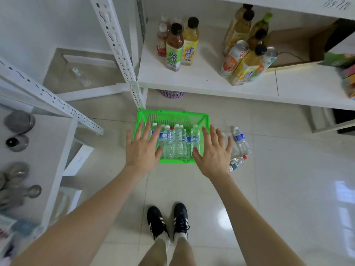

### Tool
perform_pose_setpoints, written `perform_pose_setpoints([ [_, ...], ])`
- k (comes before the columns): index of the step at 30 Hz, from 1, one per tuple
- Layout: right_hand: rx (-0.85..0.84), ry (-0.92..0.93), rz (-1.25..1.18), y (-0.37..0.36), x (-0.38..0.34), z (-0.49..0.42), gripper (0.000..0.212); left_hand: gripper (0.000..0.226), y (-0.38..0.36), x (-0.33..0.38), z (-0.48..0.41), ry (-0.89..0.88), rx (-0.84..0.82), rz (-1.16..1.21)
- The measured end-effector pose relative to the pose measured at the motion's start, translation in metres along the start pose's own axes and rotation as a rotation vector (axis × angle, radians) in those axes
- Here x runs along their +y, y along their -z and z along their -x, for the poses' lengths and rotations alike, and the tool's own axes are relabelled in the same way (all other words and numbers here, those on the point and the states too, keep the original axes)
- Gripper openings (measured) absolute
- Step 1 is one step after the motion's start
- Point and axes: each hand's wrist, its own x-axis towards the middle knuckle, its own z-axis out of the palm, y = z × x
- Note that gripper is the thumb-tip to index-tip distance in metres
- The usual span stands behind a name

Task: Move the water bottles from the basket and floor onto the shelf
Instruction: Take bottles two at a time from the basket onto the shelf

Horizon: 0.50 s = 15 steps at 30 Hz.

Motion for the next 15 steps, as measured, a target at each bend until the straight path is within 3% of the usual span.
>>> perform_pose_setpoints([
  [15, -0.217, -0.060, -0.087, -0.144, 0.027, -0.082, 0.073, 0.066, -0.142, -0.011, -0.080, 0.063, -0.196, -0.014],
])
